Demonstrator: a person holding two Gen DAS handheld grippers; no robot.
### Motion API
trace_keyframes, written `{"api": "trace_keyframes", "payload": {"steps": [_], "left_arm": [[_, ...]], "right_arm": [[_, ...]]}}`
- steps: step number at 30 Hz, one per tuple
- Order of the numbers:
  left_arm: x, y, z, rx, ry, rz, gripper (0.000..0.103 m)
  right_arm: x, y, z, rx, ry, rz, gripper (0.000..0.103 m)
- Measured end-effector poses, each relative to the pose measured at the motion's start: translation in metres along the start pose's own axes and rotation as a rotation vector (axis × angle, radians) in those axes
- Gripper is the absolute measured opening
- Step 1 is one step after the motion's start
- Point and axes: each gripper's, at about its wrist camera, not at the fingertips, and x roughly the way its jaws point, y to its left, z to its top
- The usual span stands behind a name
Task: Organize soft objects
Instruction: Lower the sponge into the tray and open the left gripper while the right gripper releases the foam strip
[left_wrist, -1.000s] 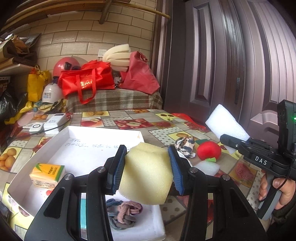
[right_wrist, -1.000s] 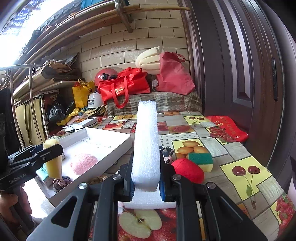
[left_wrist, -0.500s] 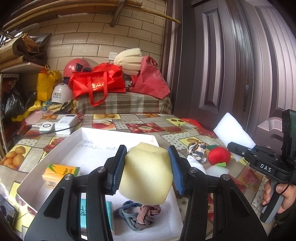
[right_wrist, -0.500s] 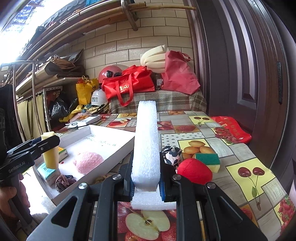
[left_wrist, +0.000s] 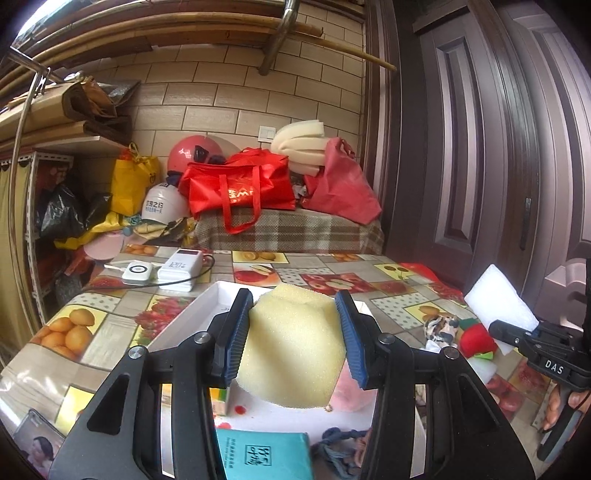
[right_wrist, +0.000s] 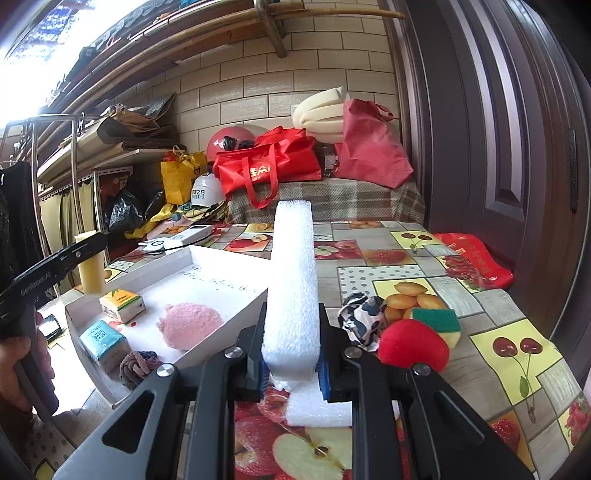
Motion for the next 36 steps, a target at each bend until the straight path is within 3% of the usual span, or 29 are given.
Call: {"api": "trace_keyframes", "payload": {"steps": [10,16,21,23,25,26,27,28,29,30,36], "left_arm": [[0.029,0.021,0.012,-0.013,0.068,0.007,0.046],[0.041,0.039,0.007,-0.074,0.098,0.031,0.046],[0.046,0.052,0.003,-0.115,0.108,0.069,0.047],[0.048,0.057,0.001,-0.136,0.114,0.081,0.054],[0.049,0.06,0.0,-0.149,0.117,0.101,0.08],[0.047,0.06,0.0,-0.154,0.105,0.112,0.096],[0.043,0.061,0.001,-0.154,0.087,0.118,0.103],[0.039,0.06,0.003,-0.143,0.06,0.128,0.103],[0.036,0.059,0.004,-0.129,0.044,0.142,0.103],[0.035,0.058,0.004,-0.12,0.035,0.151,0.103],[0.032,0.052,0.003,-0.085,0.034,0.158,0.103]], "right_arm": [[0.023,0.039,0.016,-0.057,0.023,0.098,0.019],[0.058,0.077,0.026,-0.051,0.105,0.216,0.019],[0.079,0.106,0.023,-0.082,0.156,0.253,0.019],[0.087,0.113,0.022,-0.086,0.18,0.26,0.019],[0.095,0.118,0.021,-0.096,0.196,0.257,0.02],[0.095,0.12,0.021,-0.099,0.191,0.246,0.023],[0.094,0.12,0.02,-0.101,0.178,0.235,0.042],[0.091,0.119,0.02,-0.1,0.165,0.23,0.081],[0.087,0.116,0.019,-0.097,0.141,0.225,0.095],[0.083,0.114,0.02,-0.094,0.121,0.217,0.103],[0.07,0.104,0.023,-0.075,0.064,0.193,0.103]]}}
